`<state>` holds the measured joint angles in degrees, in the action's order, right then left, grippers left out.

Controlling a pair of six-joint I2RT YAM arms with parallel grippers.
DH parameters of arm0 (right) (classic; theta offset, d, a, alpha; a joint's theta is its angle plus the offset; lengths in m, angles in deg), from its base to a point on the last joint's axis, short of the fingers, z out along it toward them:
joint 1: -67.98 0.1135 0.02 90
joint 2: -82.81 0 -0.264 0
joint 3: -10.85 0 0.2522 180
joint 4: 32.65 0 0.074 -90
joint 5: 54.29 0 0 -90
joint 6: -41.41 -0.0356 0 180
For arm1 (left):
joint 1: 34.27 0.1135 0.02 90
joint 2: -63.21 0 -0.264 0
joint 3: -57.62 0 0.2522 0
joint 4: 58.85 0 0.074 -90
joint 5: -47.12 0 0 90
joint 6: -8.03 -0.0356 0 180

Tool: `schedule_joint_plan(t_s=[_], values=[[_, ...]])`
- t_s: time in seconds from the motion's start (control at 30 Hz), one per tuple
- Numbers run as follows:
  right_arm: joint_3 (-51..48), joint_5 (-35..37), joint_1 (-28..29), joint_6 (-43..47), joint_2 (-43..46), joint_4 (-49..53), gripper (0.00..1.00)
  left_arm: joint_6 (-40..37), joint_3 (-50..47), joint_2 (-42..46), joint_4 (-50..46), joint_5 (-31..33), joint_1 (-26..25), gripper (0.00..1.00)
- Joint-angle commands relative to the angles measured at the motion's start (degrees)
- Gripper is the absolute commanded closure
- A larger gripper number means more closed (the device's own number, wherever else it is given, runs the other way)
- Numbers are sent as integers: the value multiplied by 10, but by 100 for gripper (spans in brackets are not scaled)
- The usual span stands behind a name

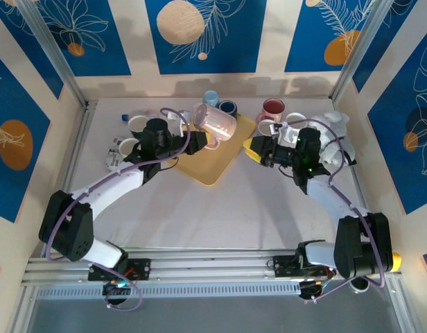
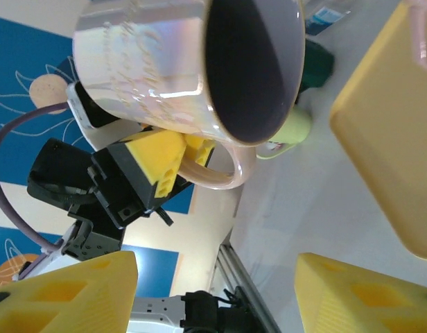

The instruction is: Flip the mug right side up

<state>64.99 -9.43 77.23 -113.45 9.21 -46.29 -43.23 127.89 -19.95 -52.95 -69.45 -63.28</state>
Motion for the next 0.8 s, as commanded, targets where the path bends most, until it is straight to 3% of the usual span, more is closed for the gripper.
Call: schedule_joint_plan(t_s=[0.0,0.23,0.77], values=[[5,15,34,-77,-30,-125,40,57,2,34,155,-29,9,100],[33,51,92,-136,-95,-225,42,111,-8,31,216,-34,14,100],[74,131,148,-177,-200,-377,52,119,-21,56,201,-41,25,100]])
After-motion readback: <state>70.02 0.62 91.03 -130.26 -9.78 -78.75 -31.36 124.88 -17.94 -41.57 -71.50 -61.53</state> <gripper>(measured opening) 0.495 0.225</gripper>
